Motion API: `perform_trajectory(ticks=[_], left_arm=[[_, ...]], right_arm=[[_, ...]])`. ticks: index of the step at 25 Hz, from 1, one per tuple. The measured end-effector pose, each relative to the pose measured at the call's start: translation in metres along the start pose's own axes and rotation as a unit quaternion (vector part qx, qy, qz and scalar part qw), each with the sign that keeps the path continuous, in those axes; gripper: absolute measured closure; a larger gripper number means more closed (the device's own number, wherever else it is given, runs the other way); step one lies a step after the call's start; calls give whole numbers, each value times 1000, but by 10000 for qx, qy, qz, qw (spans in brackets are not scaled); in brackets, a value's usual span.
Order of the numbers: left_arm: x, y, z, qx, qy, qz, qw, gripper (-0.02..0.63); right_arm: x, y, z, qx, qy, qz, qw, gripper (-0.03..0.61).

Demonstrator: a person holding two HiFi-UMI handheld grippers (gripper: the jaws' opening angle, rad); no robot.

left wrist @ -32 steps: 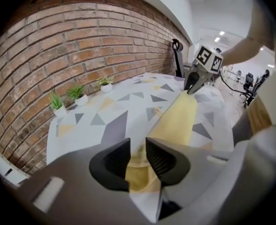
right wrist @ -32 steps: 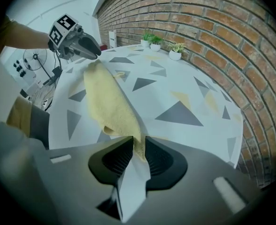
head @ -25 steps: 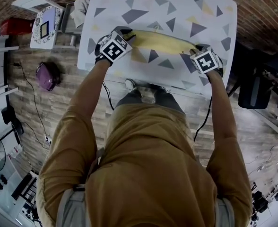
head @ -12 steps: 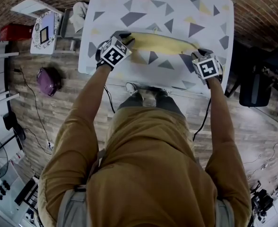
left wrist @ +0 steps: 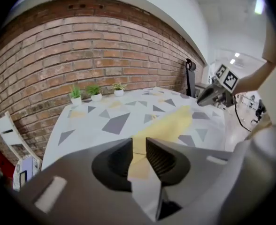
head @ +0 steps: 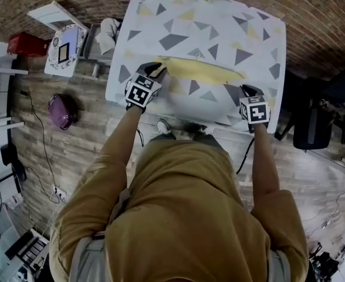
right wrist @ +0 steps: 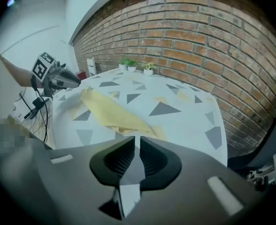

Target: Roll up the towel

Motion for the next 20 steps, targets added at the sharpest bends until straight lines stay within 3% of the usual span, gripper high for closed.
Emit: perform_trajectory(ticks=[7, 14, 20], left_arm=[[-12, 14, -29, 508, -319, -631, 9962, 506], [-8, 3, -50, 818, -189, -702, 9940, 537], [-6, -16, -74, 1128, -244, -643, 9912, 552]], right_arm=[[-11, -14, -18, 747, 126, 605, 9953, 575], [-8, -35, -37, 1471, 234, 1067, 9831, 576], [3, -60, -66, 1970, 362, 1134, 9732, 575]])
Point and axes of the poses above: the fingertips, and each gripper's own axes: z forward along the fingers, x to its right, y out of its underside, the point moved 2 cm from there along -z, backward along the fingers, and after that the axes turned 11 degrees about -z, right-handed, at the moved point
